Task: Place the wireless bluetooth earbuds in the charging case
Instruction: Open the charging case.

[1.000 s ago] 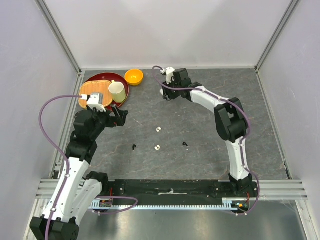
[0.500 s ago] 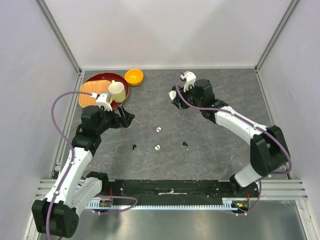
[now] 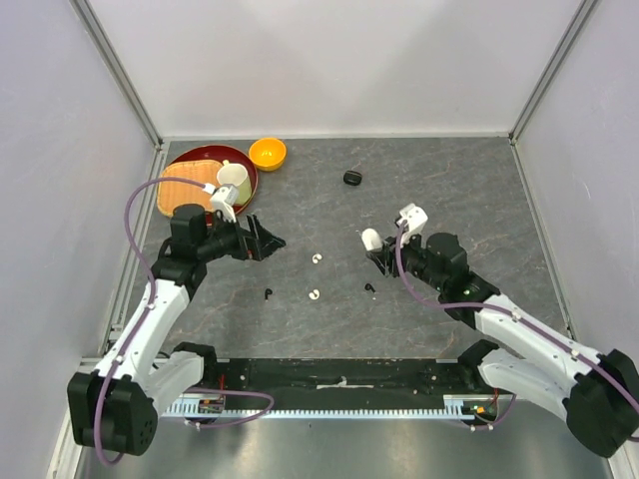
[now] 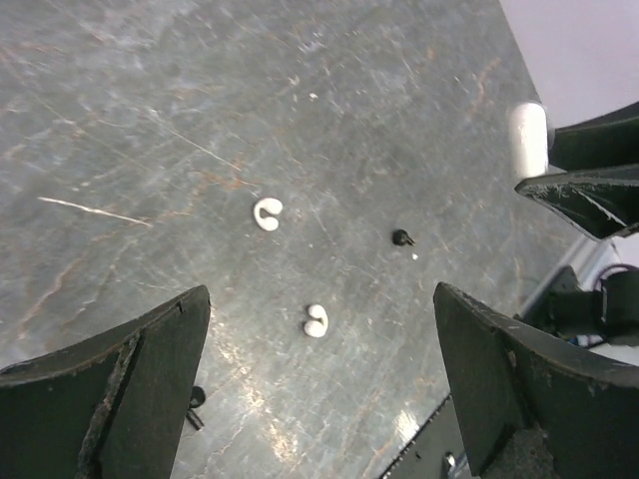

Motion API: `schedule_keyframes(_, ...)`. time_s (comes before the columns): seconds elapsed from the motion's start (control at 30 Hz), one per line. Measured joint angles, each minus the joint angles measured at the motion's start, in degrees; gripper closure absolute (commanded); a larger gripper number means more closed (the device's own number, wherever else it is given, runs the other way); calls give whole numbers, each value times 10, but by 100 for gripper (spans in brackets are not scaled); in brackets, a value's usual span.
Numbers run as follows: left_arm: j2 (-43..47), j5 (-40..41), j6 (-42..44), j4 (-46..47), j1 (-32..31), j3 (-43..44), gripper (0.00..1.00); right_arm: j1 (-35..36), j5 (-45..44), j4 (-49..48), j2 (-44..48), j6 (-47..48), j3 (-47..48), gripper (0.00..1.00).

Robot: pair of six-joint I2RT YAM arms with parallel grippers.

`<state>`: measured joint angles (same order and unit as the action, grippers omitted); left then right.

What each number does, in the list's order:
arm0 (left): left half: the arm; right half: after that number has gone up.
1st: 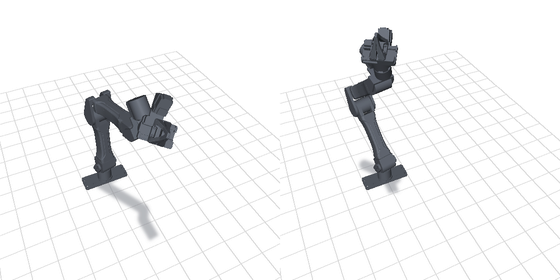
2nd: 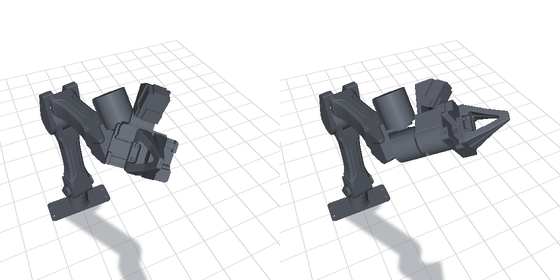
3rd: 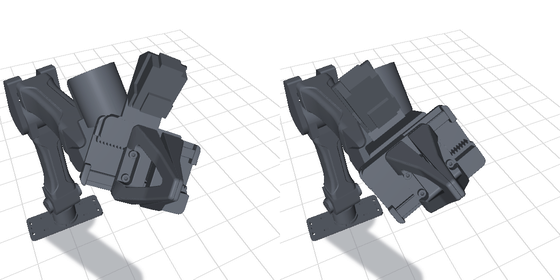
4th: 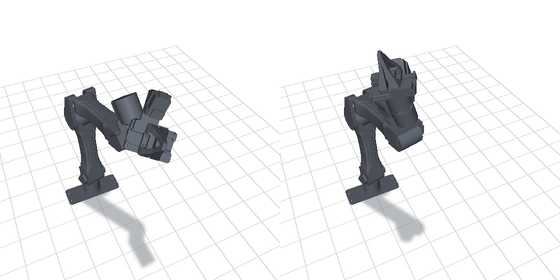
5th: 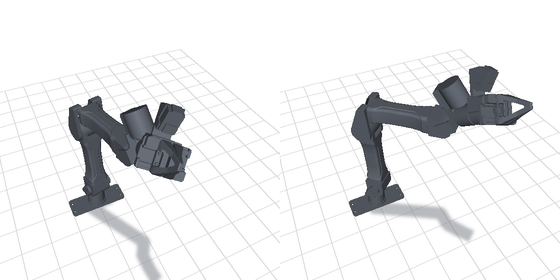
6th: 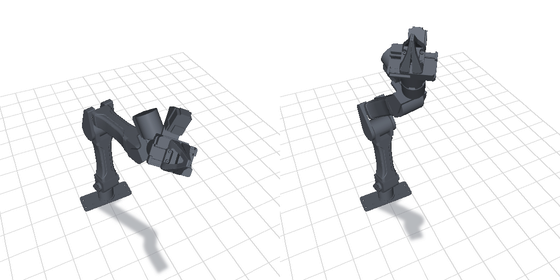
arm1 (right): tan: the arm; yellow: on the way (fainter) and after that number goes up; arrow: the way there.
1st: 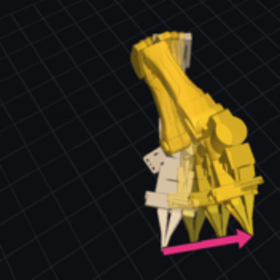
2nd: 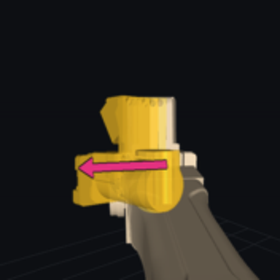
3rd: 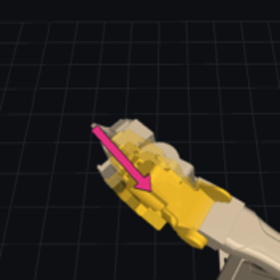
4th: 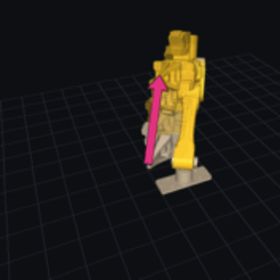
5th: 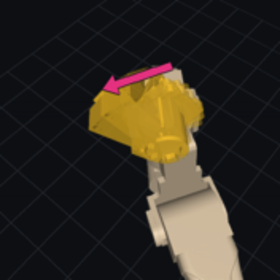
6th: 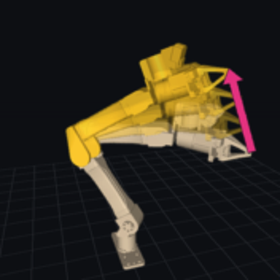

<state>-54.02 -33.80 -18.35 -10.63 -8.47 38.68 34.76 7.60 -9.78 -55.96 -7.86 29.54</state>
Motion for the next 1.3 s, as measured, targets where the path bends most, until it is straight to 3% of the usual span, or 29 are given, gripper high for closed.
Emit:
schedule_keyframes(0.2, -51, -76, -27, 11, -4, 10, 2, 0, 17, -6, 34, 67, -23, 100)
schedule_keyframes(0.47, -79, -113, -59, 51, -57, 43, 3, 0, 93, 3, -30, 136, -5, 100)
schedule_keyframes(0.73, -81, -44, -84, 61, -167, 45, 4, 3, 168, -44, -6, 131, -1, 100)
schedule_keyframes(1.17, -138, 35, -170, 136, -273, 46, 6, 14, 217, -58, 10, 120, -1, 100)
schedule_keyframes(1.3, -148, 39, -184, 156, -291, 49, 11, 17, 221, -47, 8, 122, -1, 100)
